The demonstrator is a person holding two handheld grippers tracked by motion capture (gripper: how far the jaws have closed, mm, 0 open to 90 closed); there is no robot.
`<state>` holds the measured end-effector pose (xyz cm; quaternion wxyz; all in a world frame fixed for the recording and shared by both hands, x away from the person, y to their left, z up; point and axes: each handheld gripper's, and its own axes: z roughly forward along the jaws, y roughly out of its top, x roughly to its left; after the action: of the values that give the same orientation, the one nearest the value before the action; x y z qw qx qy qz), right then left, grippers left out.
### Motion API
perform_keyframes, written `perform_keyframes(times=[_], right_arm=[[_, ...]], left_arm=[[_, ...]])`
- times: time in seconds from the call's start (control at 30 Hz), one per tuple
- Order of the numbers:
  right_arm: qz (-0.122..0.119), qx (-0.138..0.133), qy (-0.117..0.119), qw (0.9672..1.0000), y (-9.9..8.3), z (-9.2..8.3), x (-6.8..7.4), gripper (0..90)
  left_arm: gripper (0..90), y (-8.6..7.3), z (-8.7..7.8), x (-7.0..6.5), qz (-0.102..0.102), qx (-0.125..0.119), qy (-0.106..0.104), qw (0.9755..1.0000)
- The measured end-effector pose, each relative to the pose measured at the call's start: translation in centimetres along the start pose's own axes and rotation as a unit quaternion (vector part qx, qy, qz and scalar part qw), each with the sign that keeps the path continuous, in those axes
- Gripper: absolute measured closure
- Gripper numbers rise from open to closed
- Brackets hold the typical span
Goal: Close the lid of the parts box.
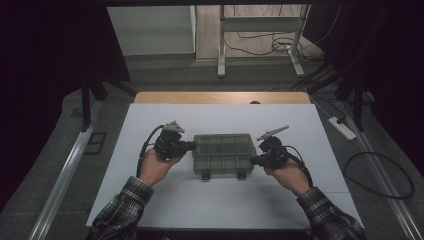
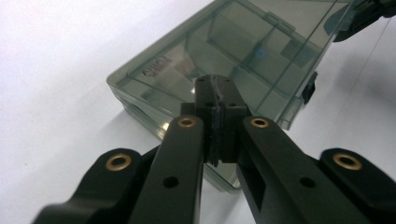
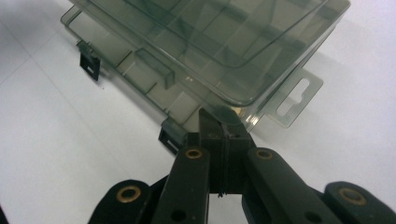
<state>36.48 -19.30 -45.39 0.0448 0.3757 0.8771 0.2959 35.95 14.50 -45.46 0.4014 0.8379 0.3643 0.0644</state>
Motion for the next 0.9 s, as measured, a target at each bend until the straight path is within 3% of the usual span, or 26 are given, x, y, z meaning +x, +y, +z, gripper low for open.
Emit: perform_keyframes(times=[0.33, 0.6, 0.73, 0.9], right_arm=[[-0.009, 0.019, 0.012, 0.9997, -1.1, 0.2, 0.7, 88.7], [-0.042, 0.023, 0.034, 0.9983, -1.3, -0.3, 2.3, 88.7], [-0.057, -0.004, 0.015, 0.9983, -0.7, -0.8, 2.4, 88.7], [-0.043, -0.018, -0.001, 0.9989, -0.5, -0.5, 1.1, 88.7]], left_arm=[[89.0, -1.3, 0.5, -1.0, -0.001, 0.023, -0.002, 0.9997], [89.1, -2.0, 1.2, -1.7, -0.005, 0.037, -0.001, 0.9993], [89.1, -2.3, 1.6, -2.2, -0.002, 0.047, 0.002, 0.9989], [89.0, -2.7, 1.8, -2.5, -0.005, 0.053, 0.004, 0.9986]])
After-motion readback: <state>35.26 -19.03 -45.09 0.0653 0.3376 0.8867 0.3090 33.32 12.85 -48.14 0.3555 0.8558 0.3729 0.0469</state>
